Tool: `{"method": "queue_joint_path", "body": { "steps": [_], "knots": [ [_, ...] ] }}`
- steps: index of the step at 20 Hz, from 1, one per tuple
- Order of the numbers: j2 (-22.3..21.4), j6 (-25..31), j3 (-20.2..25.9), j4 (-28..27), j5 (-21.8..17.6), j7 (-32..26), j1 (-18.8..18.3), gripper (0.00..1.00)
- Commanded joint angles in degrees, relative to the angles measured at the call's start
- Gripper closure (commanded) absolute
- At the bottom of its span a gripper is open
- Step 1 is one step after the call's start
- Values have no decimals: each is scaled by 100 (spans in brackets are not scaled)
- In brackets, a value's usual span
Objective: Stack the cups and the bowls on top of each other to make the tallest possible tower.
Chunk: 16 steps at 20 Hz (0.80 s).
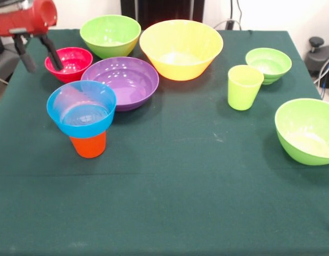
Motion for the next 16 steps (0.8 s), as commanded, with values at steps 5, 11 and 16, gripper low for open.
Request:
{"method": "queue_joint_path", "body": {
  "steps": [5, 11, 16],
  "knots": [
    [-983, 331, 447, 913, 132, -1034, 16, 0],
    [-1741, 253, 571, 1300, 499, -394, 118, 0],
    [-2100, 157, 461, 1615, 803, 94, 286, 0]
  ]
}}
